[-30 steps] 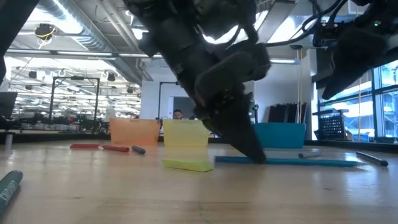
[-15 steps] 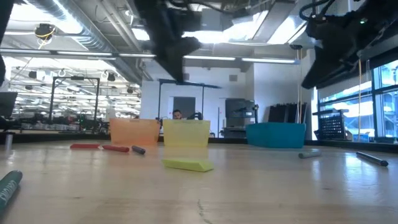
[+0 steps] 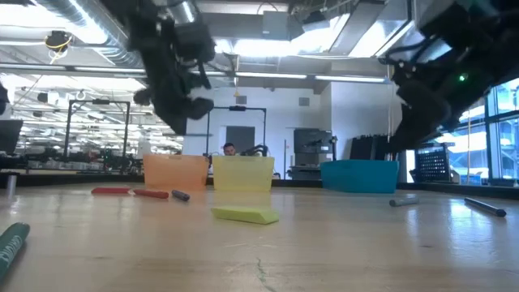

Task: Sort crayons/erasers/pens/pencils in bins
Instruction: Put the blue pencil into the orange bin, then put the black pencil into the orange bin

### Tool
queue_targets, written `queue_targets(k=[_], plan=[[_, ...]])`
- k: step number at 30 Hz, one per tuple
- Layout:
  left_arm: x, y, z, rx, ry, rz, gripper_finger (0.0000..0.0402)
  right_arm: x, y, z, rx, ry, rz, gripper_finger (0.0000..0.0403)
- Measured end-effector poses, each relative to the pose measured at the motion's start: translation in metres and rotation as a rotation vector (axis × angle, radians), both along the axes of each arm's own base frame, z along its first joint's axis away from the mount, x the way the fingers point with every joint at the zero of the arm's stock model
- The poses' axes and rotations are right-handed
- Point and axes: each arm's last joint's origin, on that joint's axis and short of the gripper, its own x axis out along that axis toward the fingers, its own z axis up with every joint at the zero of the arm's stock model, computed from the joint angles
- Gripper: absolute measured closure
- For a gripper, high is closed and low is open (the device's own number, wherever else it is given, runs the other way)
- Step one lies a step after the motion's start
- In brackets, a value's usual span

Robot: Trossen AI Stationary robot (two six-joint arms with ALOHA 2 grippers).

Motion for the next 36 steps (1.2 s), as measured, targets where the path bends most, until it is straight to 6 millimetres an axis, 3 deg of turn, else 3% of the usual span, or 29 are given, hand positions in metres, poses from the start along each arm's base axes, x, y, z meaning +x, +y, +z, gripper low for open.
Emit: queue_targets(k=[8,14,23,27,30,33,36], plan=[[-0.023,0.029,-0.031,-0.039,-0.127,0.095,0.0391,-0.003,-0.001,-0.009,0.011,0.011,-0.020,0.0287],[-0.031,0.023,-0.045,-0.069,-0.133,0.134,0.0371,0.001,-0.001,-0.002,-0.075,0.022,0.011,0.0287],[-0.032,0.018,-0.052,-0.136,-0.153,0.106,0.0303,0.005,-0.013,0.002,-0.132,0.038,-0.016,0.0287],[-0.023,0.017,-0.035,-0.182,-0.247,0.028,0.0286,0.007,-0.018,0.002,-0.162,0.064,0.006,0.0287],[-0.010,0.010,-0.014,-0.123,-0.289,-0.095,0.0283,0.009,-0.026,0.004,-0.206,0.091,0.034,0.0287],[0.010,-0.002,-0.002,-0.054,-0.329,-0.368,0.0283,0.014,-0.038,0.006,-0.205,0.118,0.110,0.0287],[0.036,-0.016,-0.009,-0.049,-0.418,-0.582,0.0288,0.018,-0.053,0.008,-0.121,0.115,0.227,0.0287]])
